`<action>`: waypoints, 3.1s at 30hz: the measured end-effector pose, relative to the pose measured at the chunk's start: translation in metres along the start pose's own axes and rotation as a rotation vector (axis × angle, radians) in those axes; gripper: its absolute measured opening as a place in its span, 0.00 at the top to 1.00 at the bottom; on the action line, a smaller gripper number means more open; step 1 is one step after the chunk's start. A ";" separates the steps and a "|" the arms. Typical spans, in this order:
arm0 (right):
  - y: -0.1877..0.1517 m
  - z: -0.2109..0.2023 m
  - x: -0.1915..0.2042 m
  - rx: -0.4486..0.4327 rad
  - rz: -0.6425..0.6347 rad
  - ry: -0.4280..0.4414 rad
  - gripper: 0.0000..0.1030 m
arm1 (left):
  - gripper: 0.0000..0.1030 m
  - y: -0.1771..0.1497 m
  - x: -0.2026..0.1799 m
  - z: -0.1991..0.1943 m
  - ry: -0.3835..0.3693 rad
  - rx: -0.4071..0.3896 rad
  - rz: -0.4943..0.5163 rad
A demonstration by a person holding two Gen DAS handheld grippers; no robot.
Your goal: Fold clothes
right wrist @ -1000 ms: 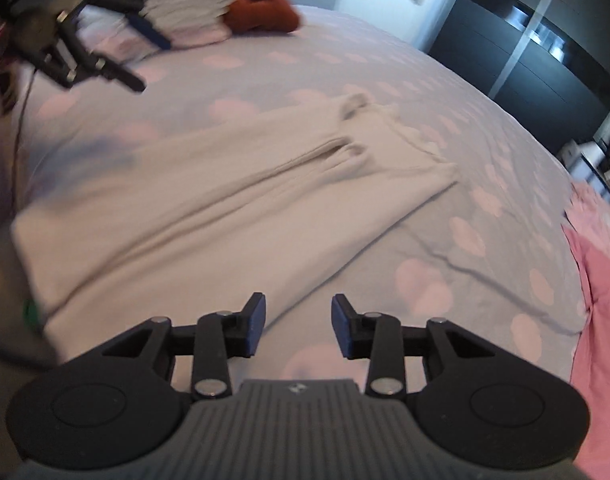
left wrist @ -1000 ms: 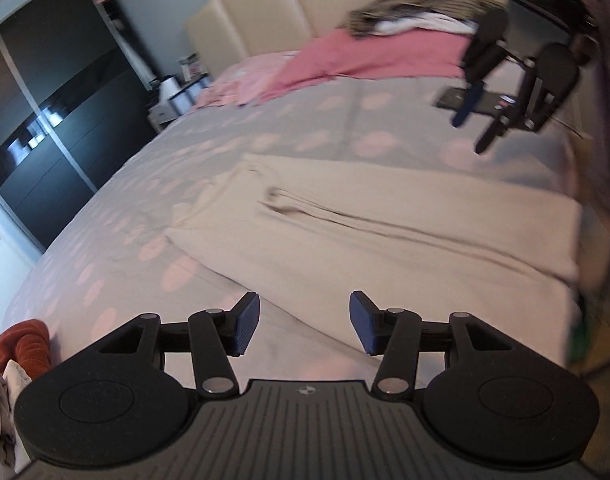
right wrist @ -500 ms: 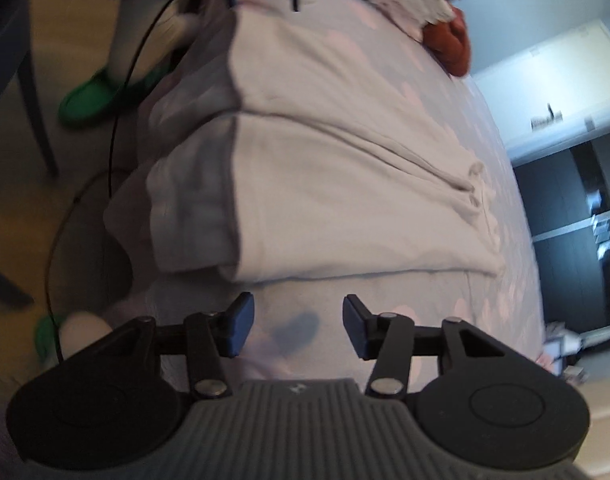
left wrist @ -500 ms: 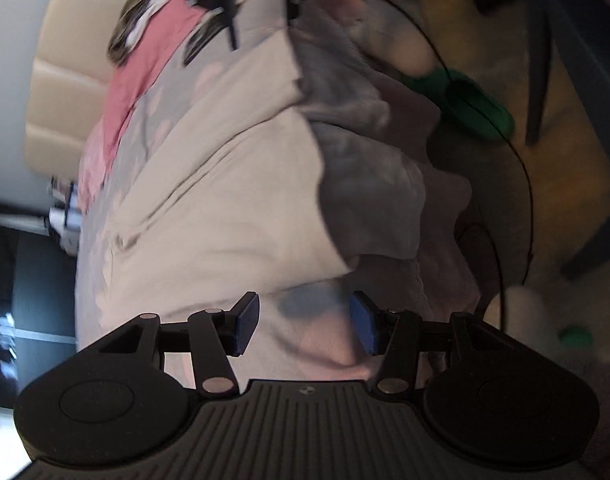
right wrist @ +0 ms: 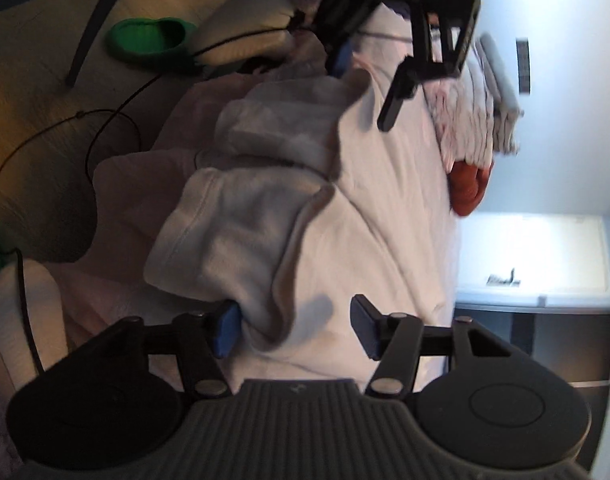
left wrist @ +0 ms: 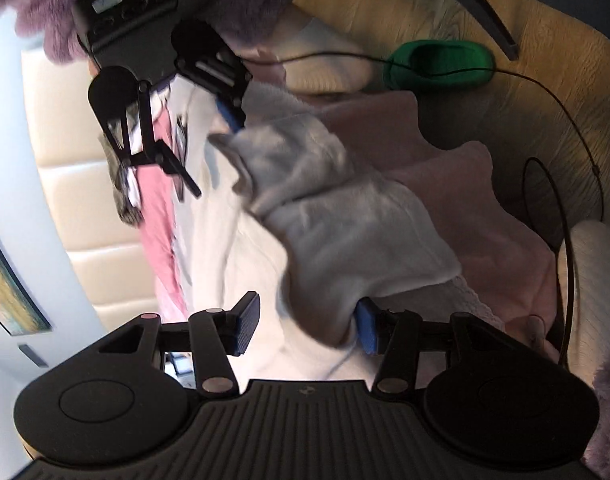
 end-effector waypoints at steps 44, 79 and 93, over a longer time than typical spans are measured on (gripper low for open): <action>-0.126 0.037 -0.237 -0.164 1.005 0.148 0.87 | 0.95 -0.240 0.198 0.103 -0.287 0.268 -1.457; -0.201 0.076 -0.208 -0.103 1.860 0.290 0.51 | 0.53 -0.285 0.158 0.086 -0.247 0.556 -1.956; -0.212 0.109 -0.197 -0.138 2.087 0.252 0.53 | 0.73 -0.286 0.114 0.121 -0.254 0.628 -2.339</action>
Point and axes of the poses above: each gripper's, at about its wrist camera, not at the fingertips, and z roughly the way its jaws point, x to its left, y to its top, the point moved 10 cm from there along z, roughly the way its jaws point, and after that the axes turned 9 degrees about y, right-handed, at the moved point
